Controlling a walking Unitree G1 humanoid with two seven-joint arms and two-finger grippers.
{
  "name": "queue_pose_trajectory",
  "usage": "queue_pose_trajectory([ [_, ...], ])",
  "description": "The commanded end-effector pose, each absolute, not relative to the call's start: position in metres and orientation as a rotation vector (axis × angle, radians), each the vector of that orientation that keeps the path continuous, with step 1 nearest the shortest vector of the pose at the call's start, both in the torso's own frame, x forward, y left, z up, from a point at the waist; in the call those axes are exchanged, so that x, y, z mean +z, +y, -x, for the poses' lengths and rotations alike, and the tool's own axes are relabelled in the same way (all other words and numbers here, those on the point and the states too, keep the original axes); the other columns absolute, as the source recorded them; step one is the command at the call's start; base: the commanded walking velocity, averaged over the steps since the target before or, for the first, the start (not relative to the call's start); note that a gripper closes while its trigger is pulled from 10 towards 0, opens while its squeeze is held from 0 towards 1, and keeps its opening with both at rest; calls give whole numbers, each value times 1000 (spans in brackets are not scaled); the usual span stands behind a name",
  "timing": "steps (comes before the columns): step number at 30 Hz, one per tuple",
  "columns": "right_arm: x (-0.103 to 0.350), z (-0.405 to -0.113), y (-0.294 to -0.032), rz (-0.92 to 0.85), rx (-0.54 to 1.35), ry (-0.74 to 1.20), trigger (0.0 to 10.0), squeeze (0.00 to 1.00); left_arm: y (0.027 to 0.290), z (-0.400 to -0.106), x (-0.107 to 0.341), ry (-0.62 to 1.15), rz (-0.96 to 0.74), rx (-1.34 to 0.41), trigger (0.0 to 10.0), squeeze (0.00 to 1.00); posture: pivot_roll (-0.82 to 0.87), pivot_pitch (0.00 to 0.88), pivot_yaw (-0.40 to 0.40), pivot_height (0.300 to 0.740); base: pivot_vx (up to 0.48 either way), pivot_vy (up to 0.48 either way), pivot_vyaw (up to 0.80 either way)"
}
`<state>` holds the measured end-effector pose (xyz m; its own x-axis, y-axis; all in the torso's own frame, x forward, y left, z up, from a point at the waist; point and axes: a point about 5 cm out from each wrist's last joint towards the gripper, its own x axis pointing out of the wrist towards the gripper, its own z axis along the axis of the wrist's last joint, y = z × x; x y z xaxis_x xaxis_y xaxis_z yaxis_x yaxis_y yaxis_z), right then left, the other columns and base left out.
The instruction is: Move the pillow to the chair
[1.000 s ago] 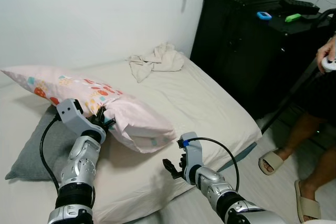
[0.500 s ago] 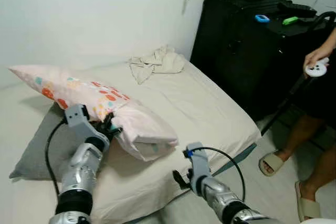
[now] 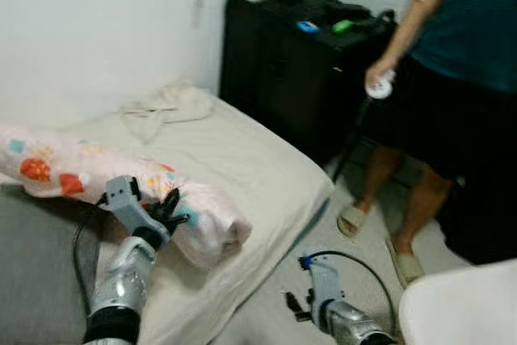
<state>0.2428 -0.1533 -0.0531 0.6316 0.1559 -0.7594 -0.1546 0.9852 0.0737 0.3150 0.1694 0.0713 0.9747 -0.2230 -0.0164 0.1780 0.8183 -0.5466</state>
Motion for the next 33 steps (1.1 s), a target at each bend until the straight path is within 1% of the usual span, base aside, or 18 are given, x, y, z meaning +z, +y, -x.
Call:
queue_pose_trajectory([
  [1,-50,-247,-150,-14,181,862,10000,0,164,-319,83,22,550,-261,10000,0,-9,36,-81,740,0,0,-681],
  [15,-45,-254,-148,-17,180,838,10000,0,160,-323,89,-7,543,-248,10000,0,-12,32,-78,740,0,0,-680],
  [29,-48,-250,-149,-18,173,850,10000,0,184,-319,74,33,482,-119,10000,0,-9,40,-80,740,0,0,-679],
  [33,-48,-250,-149,-17,174,852,10000,0,185,-317,73,34,486,-115,10000,0,-5,40,-83,740,0,0,-678],
])
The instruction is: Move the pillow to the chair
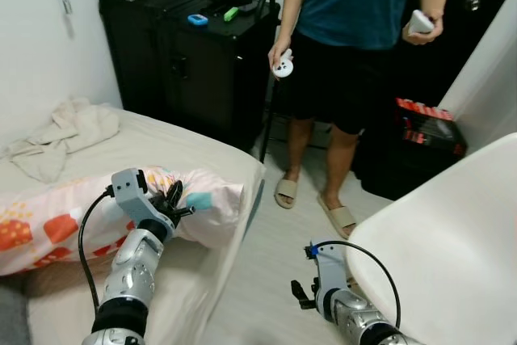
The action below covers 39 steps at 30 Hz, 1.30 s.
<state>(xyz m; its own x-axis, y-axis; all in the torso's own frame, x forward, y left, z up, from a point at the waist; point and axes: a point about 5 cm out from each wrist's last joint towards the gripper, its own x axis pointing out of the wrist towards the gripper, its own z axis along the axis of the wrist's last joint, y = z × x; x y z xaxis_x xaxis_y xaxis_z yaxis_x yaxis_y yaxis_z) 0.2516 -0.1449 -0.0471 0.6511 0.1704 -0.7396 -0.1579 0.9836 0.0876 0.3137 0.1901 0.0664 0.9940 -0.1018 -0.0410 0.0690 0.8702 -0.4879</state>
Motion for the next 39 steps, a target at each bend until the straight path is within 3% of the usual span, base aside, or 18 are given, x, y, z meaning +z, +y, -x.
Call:
queue_pose_trajectory([
  [1,-48,-250,-148,-17,174,852,10000,0,184,-317,72,37,482,-117,10000,0,-4,40,-82,740,0,0,-681],
  [17,-48,-251,-145,-8,191,853,10000,0,178,-299,34,153,457,-73,10000,0,12,34,-96,740,0,0,-679],
  [22,-53,-244,-147,4,189,882,10000,0,183,-274,0,263,525,-30,10000,0,14,33,-96,740,0,0,-680],
  [26,-57,-238,-149,7,184,902,10000,0,184,-251,-23,379,485,-35,10000,0,20,33,-97,740,0,0,-681],
  [33,-60,-233,-148,11,186,921,10000,0,195,-203,-64,620,540,114,10000,0,33,35,-91,740,0,0,-681],
  [39,-61,-232,-146,11,191,923,10000,0,189,-189,-74,681,588,137,10000,0,36,33,-89,740,0,0,-681],
])
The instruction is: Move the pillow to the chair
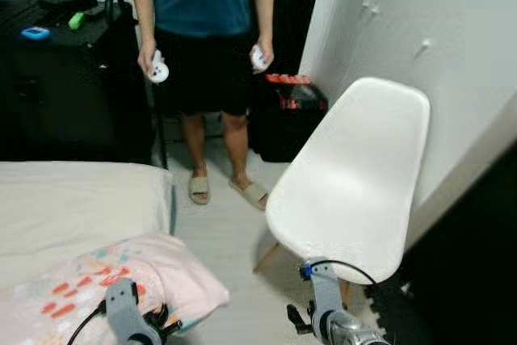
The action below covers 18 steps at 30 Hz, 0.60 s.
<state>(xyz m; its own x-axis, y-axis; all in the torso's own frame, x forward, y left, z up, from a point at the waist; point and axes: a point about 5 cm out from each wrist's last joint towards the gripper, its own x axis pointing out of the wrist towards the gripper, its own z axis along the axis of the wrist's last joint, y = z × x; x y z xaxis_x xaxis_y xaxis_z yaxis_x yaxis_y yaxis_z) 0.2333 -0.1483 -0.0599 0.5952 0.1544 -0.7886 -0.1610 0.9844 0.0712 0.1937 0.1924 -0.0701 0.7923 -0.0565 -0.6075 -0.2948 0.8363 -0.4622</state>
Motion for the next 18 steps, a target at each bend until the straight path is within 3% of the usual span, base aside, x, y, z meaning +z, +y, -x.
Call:
queue_pose_trajectory([
  [1,-61,-232,-145,12,193,922,10000,0,185,-186,-76,696,599,131,10000,0,37,34,-89,740,0,0,-681],
  [8,-62,-230,-145,22,200,932,10000,0,165,-173,-85,782,638,99,10000,0,42,30,-93,740,0,0,-681],
  [9,-62,-230,-146,25,201,933,10000,0,165,-174,-85,766,655,99,0,0,44,29,-94,740,0,0,-681],
  [18,-61,-231,-146,36,208,932,10000,0,170,-171,-85,765,696,117,0,0,49,26,-97,740,0,0,-681],
])
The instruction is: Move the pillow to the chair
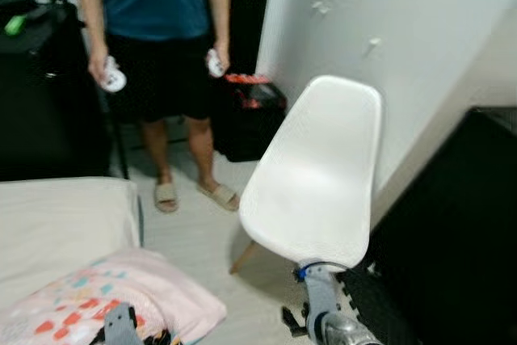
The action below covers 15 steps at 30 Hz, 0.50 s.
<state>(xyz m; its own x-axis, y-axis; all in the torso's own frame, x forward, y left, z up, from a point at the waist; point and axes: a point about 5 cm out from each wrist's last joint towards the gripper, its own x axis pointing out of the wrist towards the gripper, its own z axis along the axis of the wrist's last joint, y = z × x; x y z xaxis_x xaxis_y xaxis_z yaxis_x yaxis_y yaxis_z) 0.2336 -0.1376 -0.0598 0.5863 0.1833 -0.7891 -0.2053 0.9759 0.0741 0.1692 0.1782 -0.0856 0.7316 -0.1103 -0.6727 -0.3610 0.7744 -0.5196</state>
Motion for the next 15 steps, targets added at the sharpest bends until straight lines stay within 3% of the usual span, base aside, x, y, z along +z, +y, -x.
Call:
queue_pose_trajectory([
  [1,-61,-232,-146,36,207,932,10000,0,169,-171,-86,768,700,121,0,0,49,26,-97,740,0,0,-681],
  [2,-61,-232,-146,36,207,932,10000,0,169,-170,-86,770,701,123,10000,0,50,31,-98,740,0,0,-681],
  [15,-63,-229,-145,38,209,941,10000,0,168,-170,-87,788,697,118,10000,0,50,35,-98,740,0,0,-681],
])
